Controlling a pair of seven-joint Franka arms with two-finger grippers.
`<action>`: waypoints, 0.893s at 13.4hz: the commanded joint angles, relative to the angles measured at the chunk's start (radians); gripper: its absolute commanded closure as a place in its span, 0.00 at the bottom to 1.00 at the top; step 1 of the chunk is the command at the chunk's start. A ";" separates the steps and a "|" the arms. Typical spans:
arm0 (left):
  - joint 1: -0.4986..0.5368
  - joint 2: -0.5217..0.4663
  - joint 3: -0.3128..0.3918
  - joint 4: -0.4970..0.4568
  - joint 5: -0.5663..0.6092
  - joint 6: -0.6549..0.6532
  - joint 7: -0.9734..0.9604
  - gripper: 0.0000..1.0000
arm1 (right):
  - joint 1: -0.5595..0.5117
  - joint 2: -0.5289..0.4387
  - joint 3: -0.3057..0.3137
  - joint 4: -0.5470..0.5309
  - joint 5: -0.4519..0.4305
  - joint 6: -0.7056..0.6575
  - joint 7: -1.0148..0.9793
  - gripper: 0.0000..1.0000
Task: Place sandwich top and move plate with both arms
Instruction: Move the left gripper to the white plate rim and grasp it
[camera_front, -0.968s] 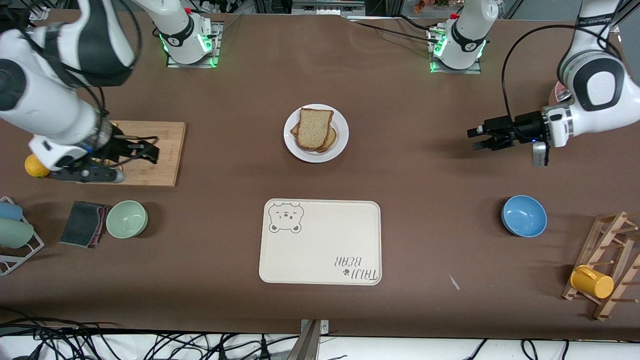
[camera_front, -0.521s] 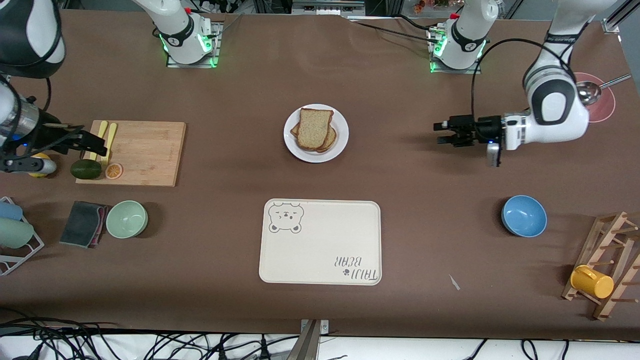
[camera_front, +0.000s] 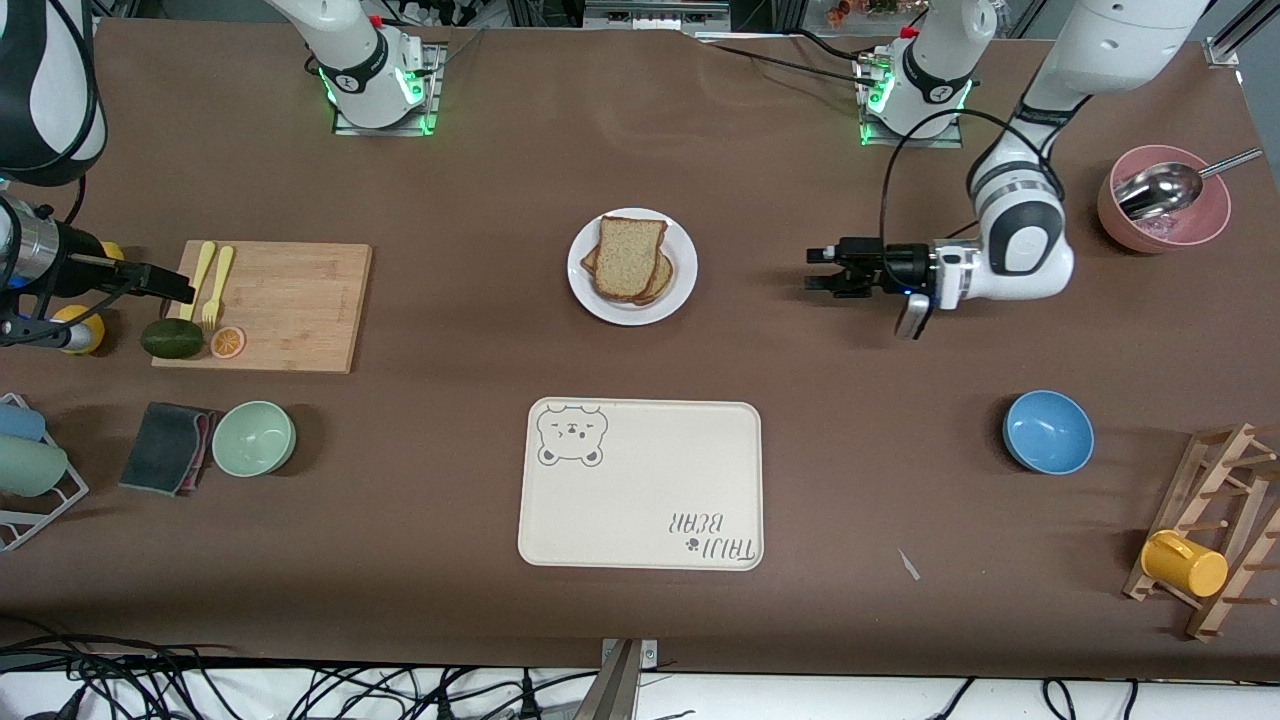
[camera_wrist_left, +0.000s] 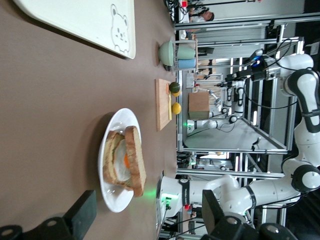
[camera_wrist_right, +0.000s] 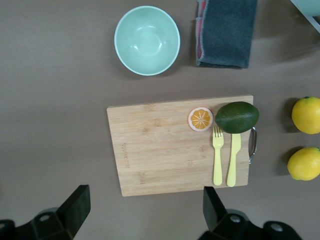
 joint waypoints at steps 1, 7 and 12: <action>-0.025 0.069 -0.005 0.008 -0.092 -0.007 0.128 0.07 | -0.014 -0.011 0.005 -0.001 -0.007 -0.017 -0.049 0.00; -0.122 0.142 -0.025 0.008 -0.194 0.019 0.217 0.05 | -0.024 -0.014 0.011 0.037 0.098 0.079 -0.061 0.00; -0.233 0.151 -0.026 0.013 -0.313 0.120 0.216 0.05 | -0.041 -0.014 0.063 0.037 0.035 0.079 -0.060 0.00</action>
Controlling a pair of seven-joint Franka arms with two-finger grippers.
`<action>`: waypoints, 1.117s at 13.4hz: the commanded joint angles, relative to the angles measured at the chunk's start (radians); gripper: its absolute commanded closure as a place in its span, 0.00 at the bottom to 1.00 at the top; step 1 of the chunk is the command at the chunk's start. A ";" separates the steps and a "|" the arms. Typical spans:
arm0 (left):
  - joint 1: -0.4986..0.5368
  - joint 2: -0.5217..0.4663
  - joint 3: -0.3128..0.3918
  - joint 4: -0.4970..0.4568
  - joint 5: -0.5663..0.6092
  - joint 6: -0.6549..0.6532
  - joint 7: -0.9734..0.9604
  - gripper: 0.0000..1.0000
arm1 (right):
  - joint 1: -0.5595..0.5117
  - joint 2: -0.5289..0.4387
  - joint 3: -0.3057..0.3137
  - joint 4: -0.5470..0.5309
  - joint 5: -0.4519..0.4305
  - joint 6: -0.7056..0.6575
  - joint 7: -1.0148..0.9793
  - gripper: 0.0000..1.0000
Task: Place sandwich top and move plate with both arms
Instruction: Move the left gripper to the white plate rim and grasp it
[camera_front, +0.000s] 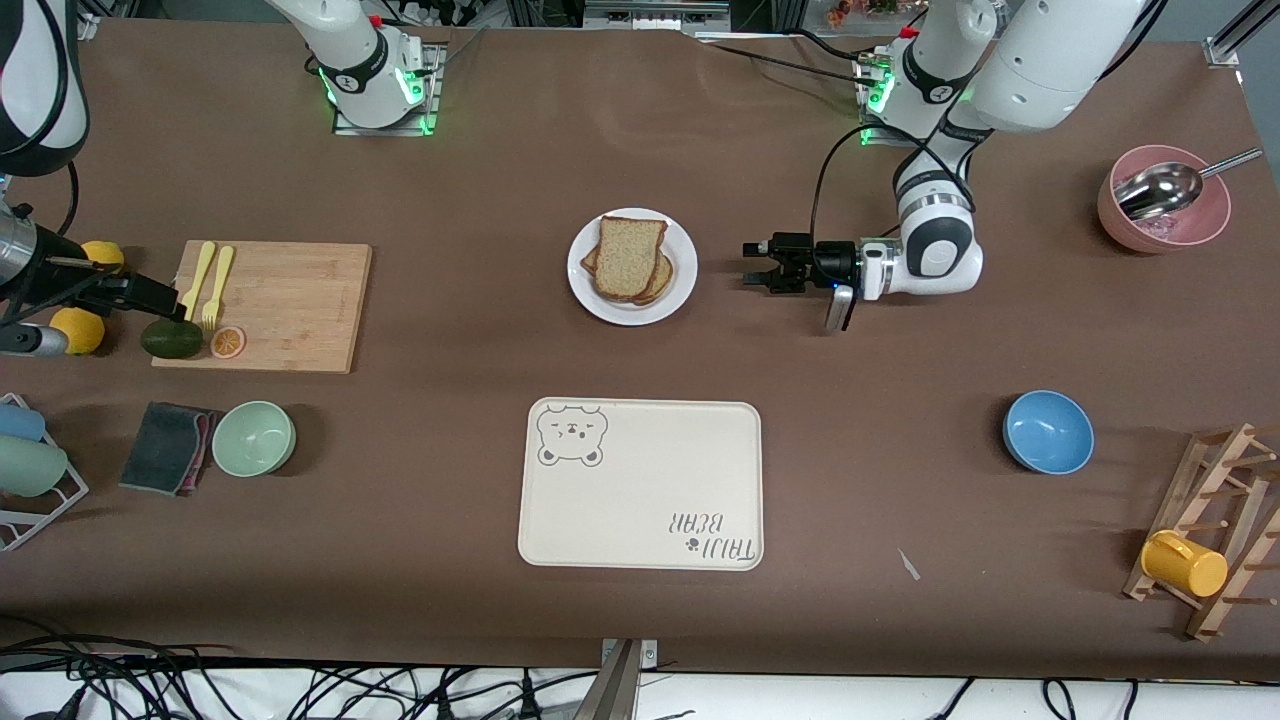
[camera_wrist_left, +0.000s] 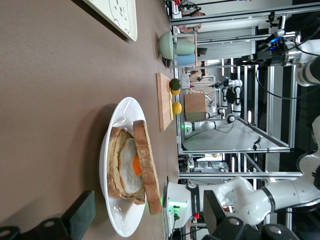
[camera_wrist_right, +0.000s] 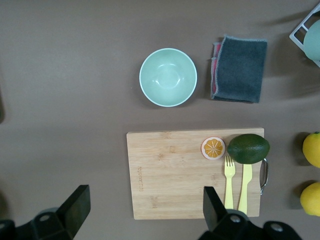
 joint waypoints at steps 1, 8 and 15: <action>-0.103 0.009 0.005 0.011 -0.118 0.063 0.020 0.06 | -0.027 -0.009 0.032 0.004 -0.022 -0.001 -0.015 0.00; -0.147 0.011 0.003 0.011 -0.129 0.147 0.012 0.17 | -0.043 -0.014 0.095 0.012 -0.055 -0.004 -0.015 0.00; -0.197 0.009 0.003 0.013 -0.129 0.189 -0.008 0.49 | -0.060 -0.020 0.110 0.053 -0.035 -0.018 0.022 0.00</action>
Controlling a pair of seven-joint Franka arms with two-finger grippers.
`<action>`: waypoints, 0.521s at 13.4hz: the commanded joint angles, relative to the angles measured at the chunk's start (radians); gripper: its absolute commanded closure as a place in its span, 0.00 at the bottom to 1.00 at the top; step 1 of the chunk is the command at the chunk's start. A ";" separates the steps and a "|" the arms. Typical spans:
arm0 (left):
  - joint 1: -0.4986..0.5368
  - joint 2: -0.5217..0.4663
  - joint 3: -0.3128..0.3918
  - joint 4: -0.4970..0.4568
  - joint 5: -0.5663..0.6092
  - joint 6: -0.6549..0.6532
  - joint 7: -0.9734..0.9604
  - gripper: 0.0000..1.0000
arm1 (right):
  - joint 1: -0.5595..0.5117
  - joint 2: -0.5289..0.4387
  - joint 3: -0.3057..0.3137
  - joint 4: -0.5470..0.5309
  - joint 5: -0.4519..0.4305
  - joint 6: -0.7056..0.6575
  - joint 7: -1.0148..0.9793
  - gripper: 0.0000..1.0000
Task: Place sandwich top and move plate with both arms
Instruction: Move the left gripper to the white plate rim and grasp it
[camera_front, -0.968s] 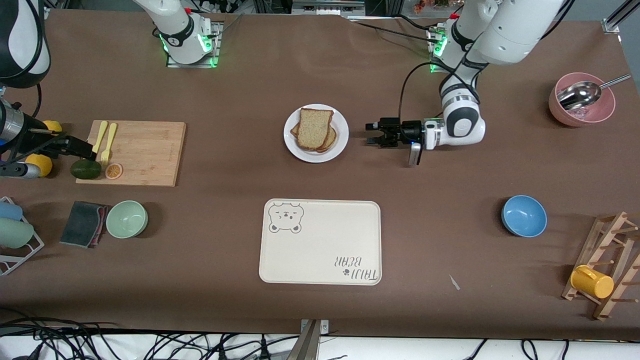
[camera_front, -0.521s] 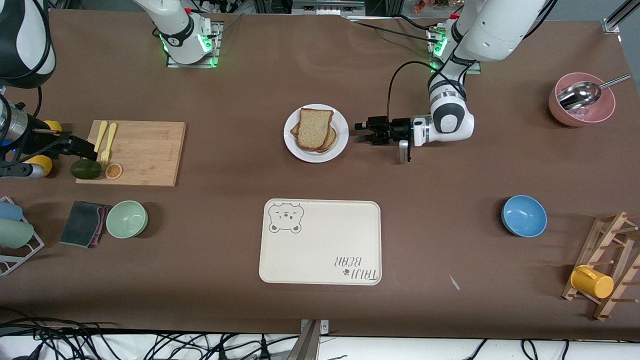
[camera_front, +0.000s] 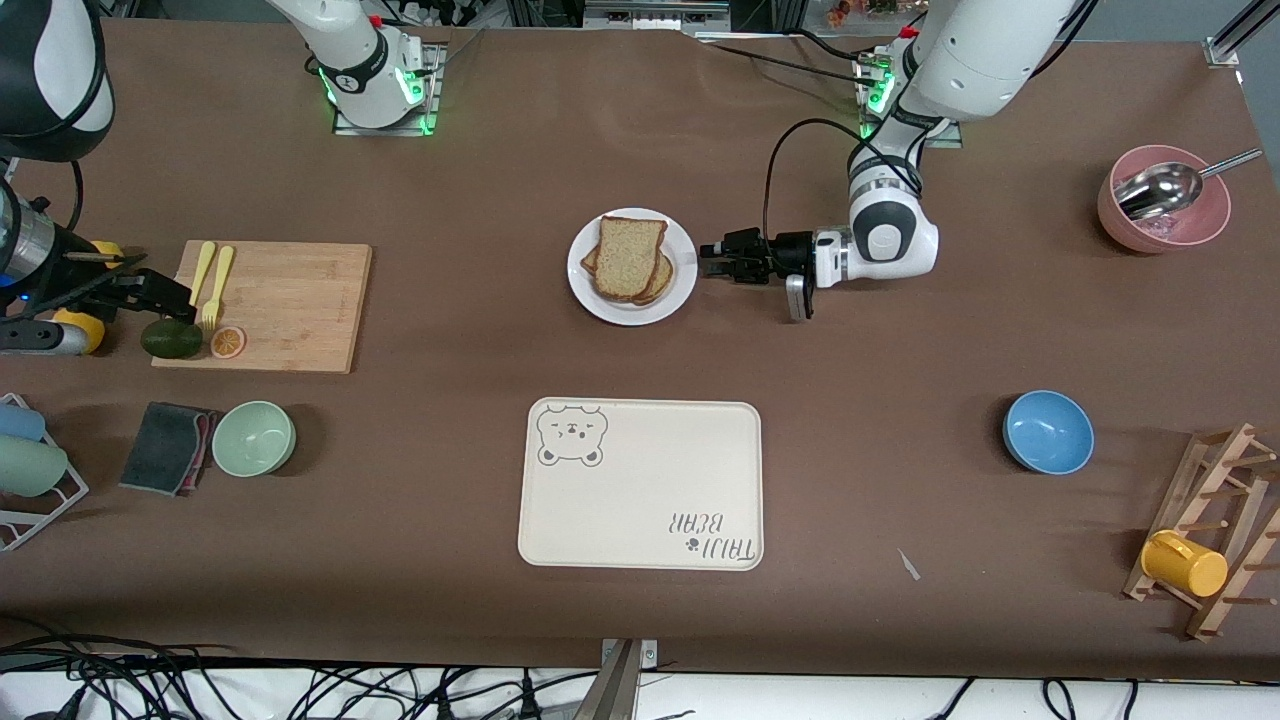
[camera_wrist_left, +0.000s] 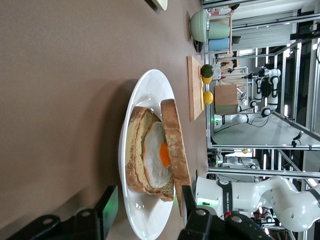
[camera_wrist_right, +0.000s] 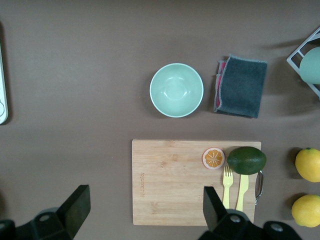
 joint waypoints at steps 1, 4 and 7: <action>-0.024 0.004 0.006 0.012 -0.027 0.021 -0.005 0.51 | -0.020 -0.012 0.018 0.011 0.006 -0.017 0.009 0.00; -0.034 0.004 0.006 0.010 -0.027 0.032 -0.005 0.52 | -0.020 -0.012 0.019 0.011 0.006 -0.026 0.010 0.00; -0.038 0.006 0.006 0.012 -0.027 0.069 -0.007 0.52 | -0.020 -0.006 0.021 0.035 0.005 -0.026 0.010 0.00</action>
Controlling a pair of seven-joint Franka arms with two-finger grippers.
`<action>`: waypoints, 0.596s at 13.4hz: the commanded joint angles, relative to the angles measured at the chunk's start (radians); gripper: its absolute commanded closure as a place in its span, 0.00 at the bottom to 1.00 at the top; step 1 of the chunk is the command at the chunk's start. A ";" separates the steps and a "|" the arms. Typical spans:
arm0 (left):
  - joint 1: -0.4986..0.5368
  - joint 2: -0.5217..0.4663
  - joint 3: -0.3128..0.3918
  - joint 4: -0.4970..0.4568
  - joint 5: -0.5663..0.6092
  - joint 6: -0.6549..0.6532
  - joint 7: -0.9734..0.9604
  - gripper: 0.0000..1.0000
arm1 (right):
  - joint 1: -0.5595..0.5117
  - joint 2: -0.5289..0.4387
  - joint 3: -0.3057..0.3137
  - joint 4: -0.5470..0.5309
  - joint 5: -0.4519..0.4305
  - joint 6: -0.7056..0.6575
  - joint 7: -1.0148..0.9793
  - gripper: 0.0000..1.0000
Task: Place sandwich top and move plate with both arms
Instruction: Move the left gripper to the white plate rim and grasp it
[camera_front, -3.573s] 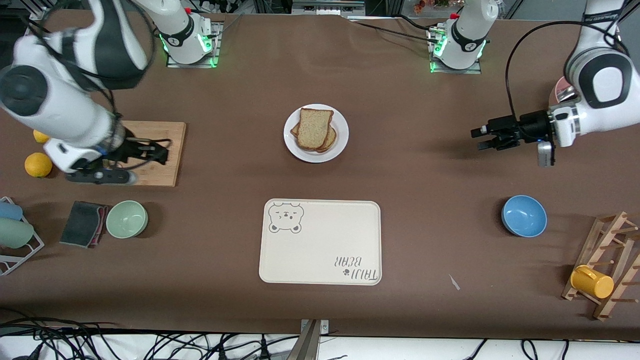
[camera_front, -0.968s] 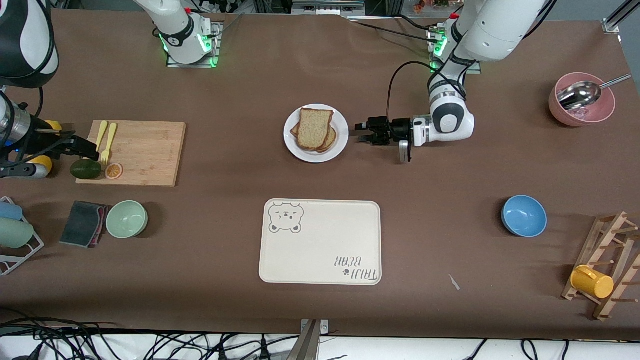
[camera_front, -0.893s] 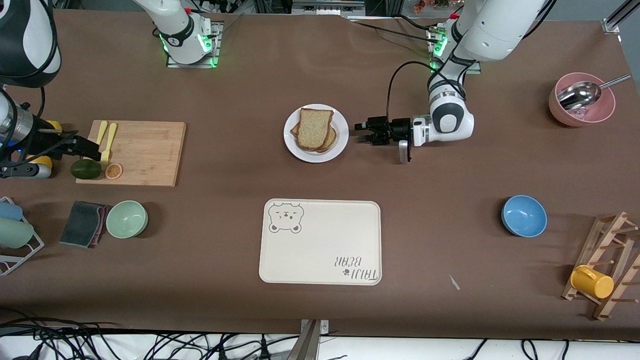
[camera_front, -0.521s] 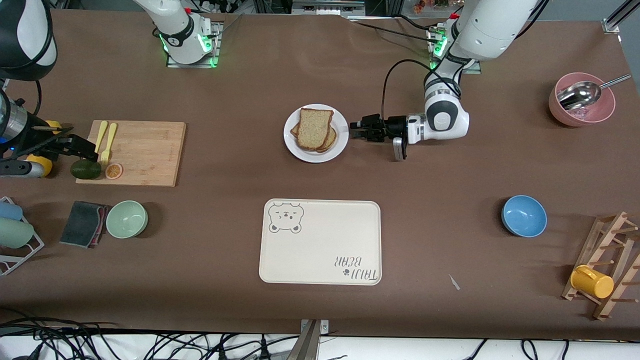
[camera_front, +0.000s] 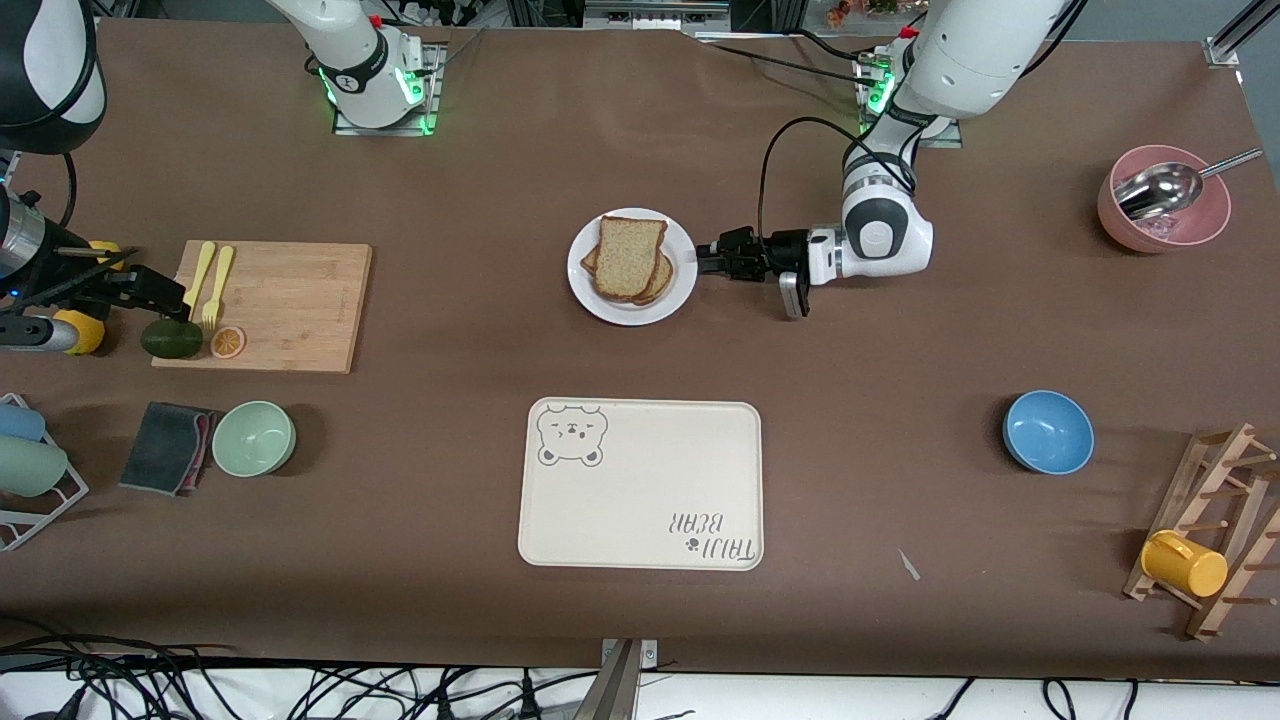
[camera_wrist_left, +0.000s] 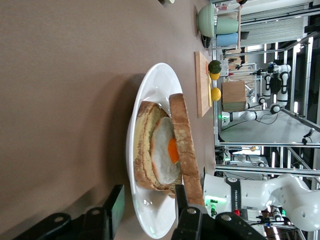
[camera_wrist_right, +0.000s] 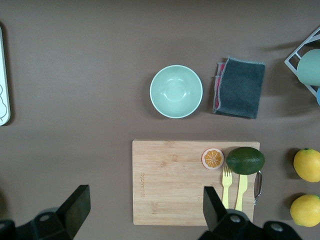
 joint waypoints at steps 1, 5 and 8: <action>-0.022 0.005 0.004 0.011 -0.029 0.026 -0.006 0.52 | -0.018 -0.002 0.019 0.028 0.004 -0.020 0.010 0.00; -0.022 0.004 -0.043 0.025 -0.032 0.097 -0.057 0.57 | -0.018 0.001 0.019 0.028 0.004 -0.020 0.010 0.00; -0.022 0.004 -0.045 0.031 -0.032 0.112 -0.061 0.57 | -0.018 0.001 0.019 0.028 0.004 -0.020 0.009 0.00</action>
